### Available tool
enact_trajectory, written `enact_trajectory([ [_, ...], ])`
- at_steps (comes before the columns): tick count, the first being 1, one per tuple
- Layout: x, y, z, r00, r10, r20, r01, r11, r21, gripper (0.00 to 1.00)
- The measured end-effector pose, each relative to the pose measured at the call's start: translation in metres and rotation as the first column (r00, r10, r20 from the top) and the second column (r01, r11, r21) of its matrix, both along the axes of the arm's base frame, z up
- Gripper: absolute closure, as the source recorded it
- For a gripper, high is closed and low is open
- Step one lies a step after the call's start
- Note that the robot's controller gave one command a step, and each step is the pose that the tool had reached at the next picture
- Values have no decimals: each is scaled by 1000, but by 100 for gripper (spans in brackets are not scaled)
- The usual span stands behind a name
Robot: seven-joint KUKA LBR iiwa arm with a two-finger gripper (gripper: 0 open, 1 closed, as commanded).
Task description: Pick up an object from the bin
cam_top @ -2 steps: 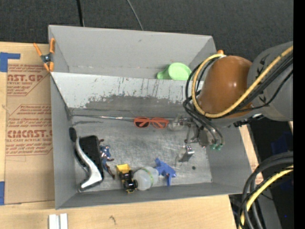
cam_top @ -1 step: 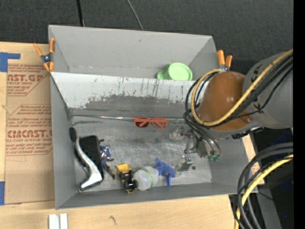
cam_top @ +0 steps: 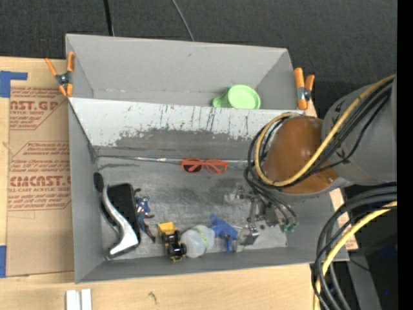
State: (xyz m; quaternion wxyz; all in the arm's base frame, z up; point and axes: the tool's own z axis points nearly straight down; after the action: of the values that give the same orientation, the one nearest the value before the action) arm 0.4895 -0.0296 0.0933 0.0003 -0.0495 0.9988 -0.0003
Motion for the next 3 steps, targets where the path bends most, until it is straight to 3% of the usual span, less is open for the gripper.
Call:
enact_trajectory([
  [1,-1,28,-18,962,271,2,-271,962,-6,100],
  [3,-6,32,2,962,274,-1,-274,962,1,100],
])
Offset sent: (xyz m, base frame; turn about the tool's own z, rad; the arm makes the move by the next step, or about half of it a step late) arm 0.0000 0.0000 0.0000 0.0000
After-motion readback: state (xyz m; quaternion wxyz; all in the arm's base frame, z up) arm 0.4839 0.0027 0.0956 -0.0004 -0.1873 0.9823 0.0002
